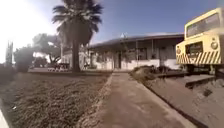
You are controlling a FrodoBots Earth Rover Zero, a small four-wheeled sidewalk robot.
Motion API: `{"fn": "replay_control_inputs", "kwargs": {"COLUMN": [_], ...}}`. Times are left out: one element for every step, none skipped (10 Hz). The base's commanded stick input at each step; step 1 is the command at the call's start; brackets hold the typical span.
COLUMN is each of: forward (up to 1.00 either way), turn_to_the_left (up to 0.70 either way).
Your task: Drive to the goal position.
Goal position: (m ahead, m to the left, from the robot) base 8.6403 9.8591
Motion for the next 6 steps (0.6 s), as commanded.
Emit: {"fn": "replay_control_inputs", "kwargs": {"forward": [0.43, 0.43, 0.43, 0.43, 0.43, 0.43], "turn_to_the_left": [0.0, 0.0, 0.0, 0.0, 0.0, 0.1]}}
